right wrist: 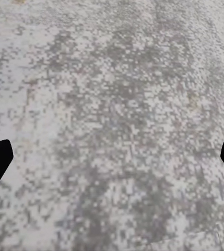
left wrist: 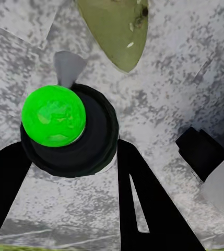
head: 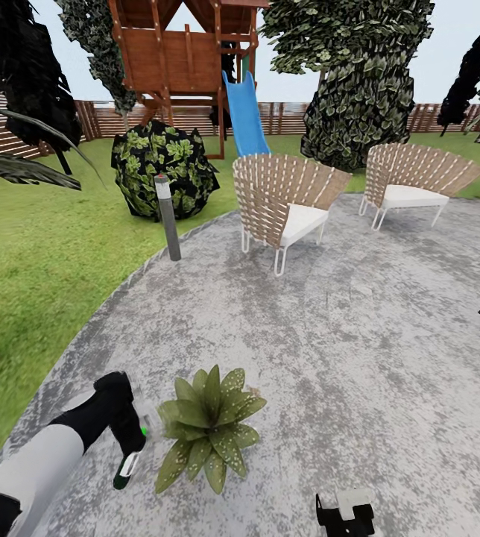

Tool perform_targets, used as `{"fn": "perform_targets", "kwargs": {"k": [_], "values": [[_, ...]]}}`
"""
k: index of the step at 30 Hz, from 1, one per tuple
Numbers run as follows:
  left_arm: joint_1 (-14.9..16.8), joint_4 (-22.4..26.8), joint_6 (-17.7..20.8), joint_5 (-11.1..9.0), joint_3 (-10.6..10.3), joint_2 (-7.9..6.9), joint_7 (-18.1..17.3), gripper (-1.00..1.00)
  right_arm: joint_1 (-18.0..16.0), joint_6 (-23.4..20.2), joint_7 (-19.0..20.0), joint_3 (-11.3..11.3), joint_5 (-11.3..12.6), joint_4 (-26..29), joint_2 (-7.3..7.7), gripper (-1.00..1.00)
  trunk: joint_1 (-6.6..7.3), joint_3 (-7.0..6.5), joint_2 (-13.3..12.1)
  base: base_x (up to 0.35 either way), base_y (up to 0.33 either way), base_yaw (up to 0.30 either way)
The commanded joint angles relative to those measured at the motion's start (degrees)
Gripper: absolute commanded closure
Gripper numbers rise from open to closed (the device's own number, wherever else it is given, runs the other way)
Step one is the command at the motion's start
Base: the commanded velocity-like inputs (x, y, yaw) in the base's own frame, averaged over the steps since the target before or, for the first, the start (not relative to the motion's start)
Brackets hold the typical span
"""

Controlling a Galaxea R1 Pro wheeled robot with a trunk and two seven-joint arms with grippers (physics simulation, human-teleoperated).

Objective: Pick up the pesticide atomizer in the garden and spray insectifuge to fully cover both potted plants in the garden.

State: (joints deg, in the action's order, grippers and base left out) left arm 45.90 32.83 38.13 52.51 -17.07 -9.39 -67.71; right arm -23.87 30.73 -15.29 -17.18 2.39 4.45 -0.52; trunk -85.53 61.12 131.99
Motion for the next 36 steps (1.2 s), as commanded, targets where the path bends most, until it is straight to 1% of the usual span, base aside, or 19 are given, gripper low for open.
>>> {"fn": "perform_targets", "kwargs": {"k": [1, 4, 5, 7, 9, 11, 12, 14, 19, 20, 22, 24, 26, 27, 28, 29, 31, 33, 36], "values": [[-0.04, -0.03, 0.48, -0.01, -0.28, -0.50, -0.30, 1.00, -0.04, 0.12, -0.35, -0.49, 0.25, -0.06, -0.01, -1.00, 0.01, 0.05, 0.02, 0.000, 0.000, 0.000], [-0.15, -2.17, 0.28, 0.11, -0.22, -1.63, -0.24, 1.00, -0.04, 0.12, -0.35, -0.42, 0.25, -0.06, -0.01, -1.00, 0.01, 0.05, 0.02, 0.000, 0.000, 0.000], [-0.18, -2.73, 0.23, 0.22, -0.24, -1.74, -0.23, 1.00, -0.04, 0.12, -0.35, -0.43, 0.25, -0.06, -0.01, -1.00, 0.01, 0.05, 0.02, 0.000, 0.000, 0.000], [-0.13, -2.94, 0.29, 0.27, -0.17, -1.18, -0.25, 1.00, -0.04, 0.12, -0.35, -0.45, 0.25, -0.06, -0.01, -1.00, 0.01, 0.05, 0.02, 0.000, 0.000, 0.000], [0.63, -2.27, 0.69, 0.23, -0.14, 1.80, -0.38, 1.00, -0.04, 0.12, -0.35, -0.46, 0.25, -0.06, -0.01, -1.00, 0.01, 0.05, 0.02, 0.000, 0.000, 0.000], [1.10, -2.03, 0.89, 0.25, -0.14, 2.17, -2.59, 1.00, -0.04, 0.12, -0.35, -0.44, 0.25, -0.06, 0.02, -1.00, 0.01, 0.05, 0.02, 0.000, 0.000, 0.000], [1.81, -1.36, 1.00, 0.33, -0.21, 2.25, -4.78, 1.00, -0.04, 0.12, -0.35, -0.42, 0.25, -0.06, 0.05, -1.00, 0.01, 0.05, 0.02, 0.000, 0.000, 0.000], [3.44, -0.43, 1.11, 0.38, -0.24, 1.95, -7.17, 1.00, -0.04, 0.12, -0.35, -0.44, 0.25, -0.06, 0.07, -1.00, 0.01, 0.05, 0.02, 0.000, 0.000, 0.000], [7.22, -0.06, 1.20, 0.57, -0.35, 2.36, -8.10, 1.00, -0.04, 0.12, -0.35, -0.40, 0.25, -0.06, 0.08, -1.00, 0.01, 0.05, 0.02, 0.000, 0.000, 0.000], [7.72, -0.05, 1.22, 1.25, -0.38, 2.46, -8.12, 1.00, -0.04, 0.12, -0.35, -0.41, 0.25, -0.06, 0.08, -1.00, 0.01, 0.05, 0.02, 0.000, 0.000, 0.000], [8.13, -0.04, 1.24, 5.18, -0.41, 3.57, -9.21, 1.00, -0.04, 0.12, -0.35, -0.41, 0.25, -0.06, 0.08, -1.00, 0.01, 0.05, 0.02, 0.000, 0.000, 0.000], [8.23, 0.02, 1.24, 9.19, -0.35, 5.07, -12.78, 1.00, -0.04, 0.12, -0.35, -0.40, 0.25, -0.06, 0.14, -1.00, 0.01, 0.05, 0.02, 0.000, 0.000, 0.000], [8.46, 1.03, 1.24, 12.20, -0.29, 6.58, -16.21, 1.00, -0.04, 0.12, -0.35, -0.41, 0.28, -0.06, 0.16, -1.00, 0.01, 0.05, 0.02, 0.000, 0.000, 0.000], [8.52, 1.52, 1.29, 12.88, -0.27, 6.98, -16.90, 1.00, -0.04, 0.12, -0.35, -0.41, 0.27, -0.06, 0.16, -1.00, 0.01, 0.05, 0.02, 0.000, 0.000, 0.000], [8.55, 1.72, 1.30, 13.13, -0.26, 7.27, -17.20, 1.00, -0.04, 0.12, -0.35, -0.42, 0.26, -0.06, 0.16, -1.00, 0.01, 0.05, 0.02, 0.000, 0.000, 0.000], [8.58, 1.92, 1.32, 13.43, -0.25, 8.10, -17.47, 1.00, -0.04, 0.12, -0.33, -0.44, 0.25, -0.06, 0.17, -1.00, 0.01, 0.05, 0.02, 0.000, 0.000, 0.000], [8.62, 2.03, 1.33, 13.61, -0.26, 8.73, -17.59, 1.00, -0.04, 0.12, -0.30, -0.45, 0.25, -0.06, 0.17, -1.00, 0.01, 0.05, 0.02, 0.000, 0.000, 0.000], [8.66, 2.05, 1.27, 13.71, -0.31, 8.73, -17.62, 1.00, -0.04, 0.12, -0.27, -0.45, 0.25, -0.06, 0.17, -1.00, 0.01, 0.05, 0.02, 0.000, 0.000, 0.000], [8.62, 1.93, 1.21, 13.76, -0.33, 8.09, -17.63, 1.00, -0.04, 0.12, -0.27, -0.42, 0.25, -0.06, 0.17, -1.00, 0.01, 0.05, 0.02, 0.000, 0.000, -0.097]]}}
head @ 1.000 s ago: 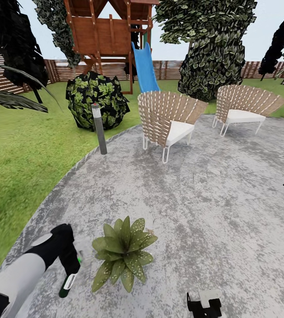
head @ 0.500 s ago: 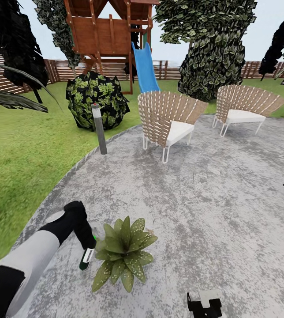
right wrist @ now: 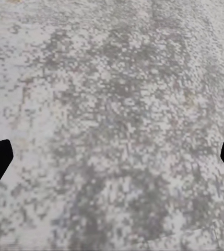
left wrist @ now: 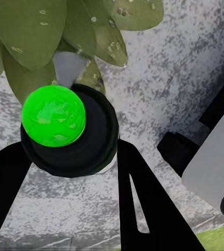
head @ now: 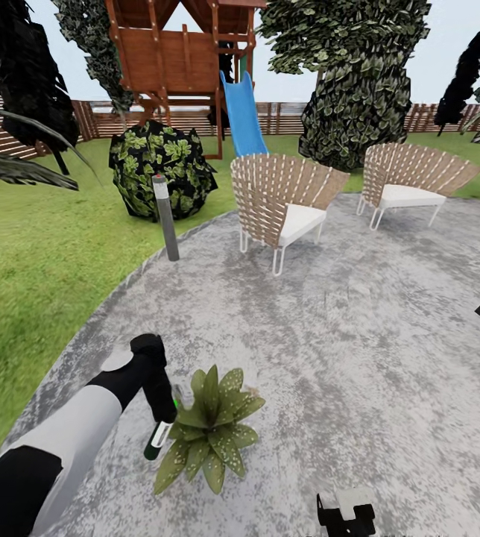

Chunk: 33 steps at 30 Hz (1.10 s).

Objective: Pick up the pesticide atomizer in the garden and spray insectifuge to fully cover both potted plants in the garden.

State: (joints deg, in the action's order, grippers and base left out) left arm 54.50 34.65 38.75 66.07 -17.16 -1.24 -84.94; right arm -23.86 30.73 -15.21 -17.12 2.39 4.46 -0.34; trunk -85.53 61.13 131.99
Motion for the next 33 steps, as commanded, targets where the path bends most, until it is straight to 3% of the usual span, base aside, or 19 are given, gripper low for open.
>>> {"fn": "perform_targets", "kwargs": {"k": [1, 5, 9, 18, 21, 24, 26, 29, 33], "values": [[-0.06, 0.03, 0.53, 0.22, -0.24, -0.39, -0.40, 1.00, -0.05, 0.12, -0.35, -0.50, 0.25, -0.07, -0.01, -1.00, 0.01, 0.05, 0.02, 0.000, 0.000, -0.225], [-0.67, 0.05, 0.37, 1.19, -0.30, -0.96, -0.32, 1.00, -0.05, 0.12, -0.35, -0.52, 0.25, -0.07, -0.01, -1.00, 0.01, 0.05, 0.02, 0.000, 0.000, -0.237], [-0.71, 0.04, 0.53, 4.22, -0.17, -0.88, -0.40, 1.00, -0.05, 0.18, -0.42, -0.54, 0.25, -0.07, -0.06, -1.00, 0.01, 0.05, 0.02, 0.005, 0.005, -0.058], [-0.82, -0.56, 0.53, 4.58, -0.07, -0.27, -0.36, 1.00, -0.05, 0.12, -0.43, -0.53, 0.25, -0.07, -0.01, -1.00, 0.01, 0.05, 0.02, 0.144, 0.104, -0.002], [-0.88, -0.68, 0.05, 4.57, -0.17, -0.87, -0.15, 1.00, -0.05, 0.12, -0.43, -0.53, 0.25, -0.07, -0.01, -1.00, 0.01, 0.05, 0.02, 0.002, 0.001, 0.000], [-0.89, -0.80, -0.22, 4.51, 0.01, -2.43, 0.01, 1.00, -0.05, 0.12, -0.43, -0.53, 0.25, -0.07, -0.01, -1.00, 0.01, 0.05, 0.02, 0.000, 0.000, 0.000], [-0.87, -0.75, -0.24, 4.50, 0.11, -2.55, 0.09, 1.00, -0.05, 0.12, -0.43, -0.52, 0.25, -0.07, -0.01, -1.00, 0.01, 0.05, 0.02, 0.000, 0.000, 0.000], [-0.76, -0.11, -0.16, 4.50, -0.06, -1.49, 0.74, 1.00, -0.05, 0.12, -0.43, -0.51, 0.25, -0.07, 0.01, -1.00, 0.01, 0.05, 0.02, 0.000, 0.000, 0.000], [-0.03, 0.14, 0.39, 4.52, -0.07, 0.86, 4.43, 1.00, -0.05, 0.12, -0.43, -0.53, 0.25, -0.07, 0.07, -1.00, 0.01, 0.05, 0.02, 0.000, 0.000, 0.000]]}}
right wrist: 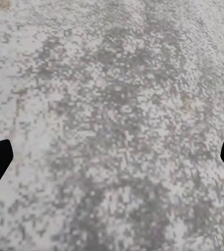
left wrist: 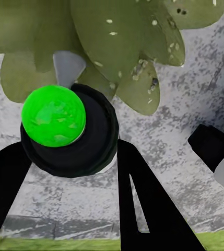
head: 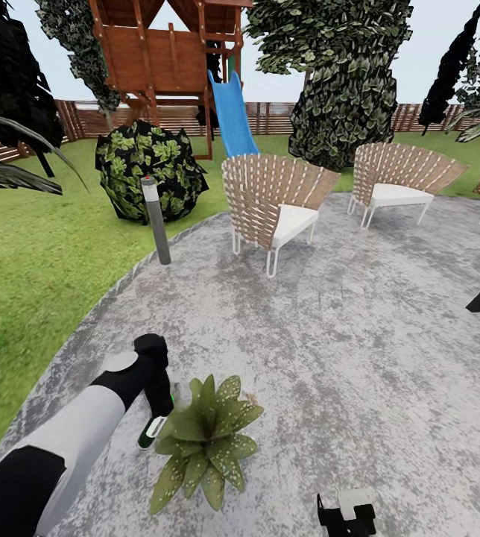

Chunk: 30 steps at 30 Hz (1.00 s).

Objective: Pick up the pesticide atomizer in the garden and spray insectifuge to fully cover both potted plants in the garden.

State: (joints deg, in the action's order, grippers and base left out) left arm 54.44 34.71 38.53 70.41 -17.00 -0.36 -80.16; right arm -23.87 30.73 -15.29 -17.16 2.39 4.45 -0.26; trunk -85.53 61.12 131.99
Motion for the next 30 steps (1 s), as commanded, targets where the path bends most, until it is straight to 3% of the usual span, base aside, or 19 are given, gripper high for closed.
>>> {"fn": "perform_targets", "kwargs": {"k": [1, 6, 10, 11, 14, 17, 28, 30], "values": [[0.14, 0.09, 0.69, 0.23, -0.27, 0.10, 0.07, 1.00, -0.04, 0.12, -0.35, -0.49, 0.24, -0.05, -0.01, -1.00, 0.01, 0.05, 0.02, 0.000, 0.000, 0.000], [-0.64, -0.20, 0.20, 0.31, -0.40, -1.01, 1.11, 1.00, -0.04, 0.12, -0.35, -0.46, 0.24, -0.05, 0.00, -1.00, 0.01, 0.05, 0.02, 0.000, 0.000, 0.000], [-0.82, -0.76, -0.02, -0.09, 0.13, -4.87, 2.95, 1.00, -0.04, 0.12, -0.35, -0.50, 0.24, -0.05, -0.01, -1.00, 0.01, 0.05, 0.02, 0.000, 0.000, 0.000], [-0.82, -0.77, 0.04, -0.28, 0.20, -5.14, 3.03, 1.00, -0.04, 0.12, -0.35, -0.50, 0.24, -0.05, -0.01, -1.00, 0.01, 0.05, 0.02, 0.000, 0.000, 0.000], [-0.83, -0.78, 0.22, -0.82, 0.87, -5.25, 3.13, 1.00, -0.04, 0.12, -0.32, -0.50, 0.24, -0.05, -0.04, -1.00, 0.01, 0.05, 0.02, 0.000, 0.000, 0.000], [-0.77, -0.16, 0.31, -1.58, 3.58, -4.61, 2.49, 1.00, -0.04, 0.12, -0.27, -0.50, 0.24, -0.05, -0.05, -1.00, 0.01, 0.05, 0.02, 0.000, 0.000, 0.000], [-1.17, -1.02, 0.66, -1.75, 3.72, -4.77, 2.70, 1.00, -0.04, 0.12, -0.26, -0.50, 0.24, -0.05, -0.01, -1.00, 0.01, 0.05, 0.02, 0.073, 0.000, 0.000], [-2.54, -1.55, 0.72, -1.78, 4.81, -5.10, 2.94, 1.00, -0.04, 0.12, -0.26, -0.50, 0.24, -0.05, -0.01, -1.00, 0.01, 0.05, 0.02, 0.006, 0.000, 0.000]]}}
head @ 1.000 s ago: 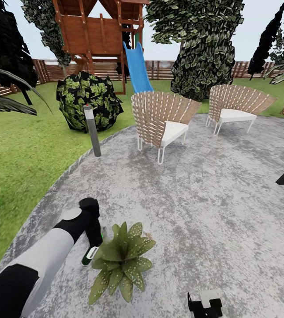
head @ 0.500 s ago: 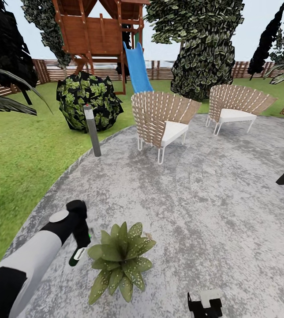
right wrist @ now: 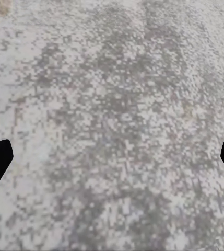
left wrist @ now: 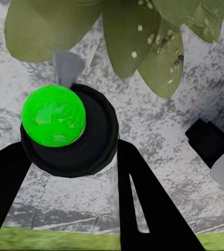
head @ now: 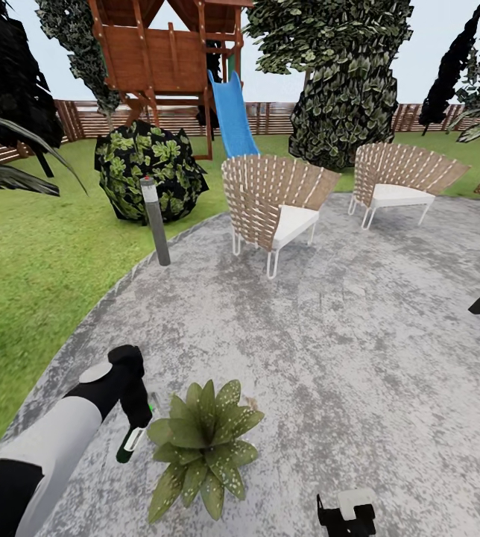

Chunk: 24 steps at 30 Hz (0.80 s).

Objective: Pick up the pesticide atomizer in the garden and spray insectifuge to fully cover both potted plants in the garden.

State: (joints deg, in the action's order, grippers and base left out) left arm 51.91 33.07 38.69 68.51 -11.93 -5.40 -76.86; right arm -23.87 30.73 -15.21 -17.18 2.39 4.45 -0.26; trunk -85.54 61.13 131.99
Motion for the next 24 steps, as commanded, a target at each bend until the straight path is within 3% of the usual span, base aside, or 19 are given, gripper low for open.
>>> {"fn": "perform_targets", "kwargs": {"k": [1, 5, 7, 10, 14, 24], "values": [[-1.07, -0.03, 0.39, 0.17, 0.90, -0.25, -0.22, 1.00, -0.04, 0.12, -0.39, -0.49, 0.25, -0.06, -0.09, -1.00, 0.01, 0.04, 0.02, 0.001, 0.000, 0.000], [-2.53, -0.12, 0.12, -0.20, 3.37, -3.00, 0.13, 1.00, -0.04, 0.20, -0.44, -0.49, 0.26, -0.04, -0.27, -1.00, 0.01, 0.04, 0.02, 0.000, 0.000, 0.000], [-3.41, -0.13, -0.04, -0.82, 7.44, -3.45, 0.90, 1.00, -0.04, 0.20, -0.44, -0.49, 0.28, -0.05, -0.27, -1.00, 0.01, 0.04, 0.02, 0.000, 0.000, 0.000], [-4.55, -1.86, -0.26, -1.09, 10.50, -3.90, 5.30, 1.00, -0.04, 0.21, -0.45, -0.49, 0.33, -0.01, -0.27, -1.00, 0.01, 0.04, 0.02, 0.000, 0.000, 0.000], [-4.71, -2.30, -0.25, -1.10, 10.79, -3.67, 5.75, 1.00, -0.04, 0.19, -0.46, -0.49, 0.33, 0.03, -0.27, -1.00, 0.01, 0.00, 0.02, -0.062, 0.086, -0.078], [-5.17, -2.38, -0.04, -1.10, 10.79, -3.23, 7.39, 1.00, -0.04, 0.18, -0.44, -0.49, 0.33, 0.03, -0.27, -1.00, 0.01, -0.35, 0.02, -0.083, 0.294, -0.253]]}}
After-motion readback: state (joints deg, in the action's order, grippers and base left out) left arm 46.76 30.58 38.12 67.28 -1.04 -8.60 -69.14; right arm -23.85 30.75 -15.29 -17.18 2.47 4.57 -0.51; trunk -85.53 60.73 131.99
